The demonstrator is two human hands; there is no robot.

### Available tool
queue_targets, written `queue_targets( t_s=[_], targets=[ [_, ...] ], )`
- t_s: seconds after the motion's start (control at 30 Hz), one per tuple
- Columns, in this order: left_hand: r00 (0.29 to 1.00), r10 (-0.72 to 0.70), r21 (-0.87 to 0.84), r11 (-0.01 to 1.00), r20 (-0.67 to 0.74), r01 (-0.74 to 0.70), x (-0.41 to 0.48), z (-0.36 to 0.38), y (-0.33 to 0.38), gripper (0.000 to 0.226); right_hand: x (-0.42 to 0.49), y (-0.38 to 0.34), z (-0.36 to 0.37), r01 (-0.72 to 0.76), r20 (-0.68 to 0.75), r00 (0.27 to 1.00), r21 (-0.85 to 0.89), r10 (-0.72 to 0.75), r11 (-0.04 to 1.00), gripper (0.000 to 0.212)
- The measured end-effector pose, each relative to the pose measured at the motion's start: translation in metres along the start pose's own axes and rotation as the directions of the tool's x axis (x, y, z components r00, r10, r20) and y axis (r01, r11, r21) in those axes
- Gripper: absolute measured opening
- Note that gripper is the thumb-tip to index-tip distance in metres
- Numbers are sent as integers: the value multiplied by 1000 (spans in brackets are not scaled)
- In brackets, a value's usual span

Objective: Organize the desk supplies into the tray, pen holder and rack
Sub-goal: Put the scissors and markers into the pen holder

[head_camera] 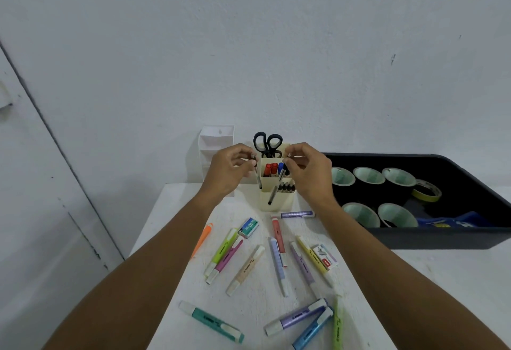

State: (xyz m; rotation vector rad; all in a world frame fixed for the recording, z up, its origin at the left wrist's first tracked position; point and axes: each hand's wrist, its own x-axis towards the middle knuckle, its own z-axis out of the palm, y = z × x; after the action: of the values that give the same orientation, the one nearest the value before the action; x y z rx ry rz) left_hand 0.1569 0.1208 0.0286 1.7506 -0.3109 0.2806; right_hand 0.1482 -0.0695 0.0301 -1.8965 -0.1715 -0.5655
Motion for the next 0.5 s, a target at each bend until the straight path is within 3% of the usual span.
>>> queue_targets(
  t_s=[0.17, 0.5],
  targets=[
    [997, 74, 66, 995, -8, -74, 3, 4, -1, 11, 3, -4, 1, 73, -23, 997, 28, -73, 997, 16],
    [992, 113, 267, 956, 49, -122, 4, 26, -30, 17, -4, 17, 13, 147, 49, 989, -265, -139, 953, 16]
  ],
)
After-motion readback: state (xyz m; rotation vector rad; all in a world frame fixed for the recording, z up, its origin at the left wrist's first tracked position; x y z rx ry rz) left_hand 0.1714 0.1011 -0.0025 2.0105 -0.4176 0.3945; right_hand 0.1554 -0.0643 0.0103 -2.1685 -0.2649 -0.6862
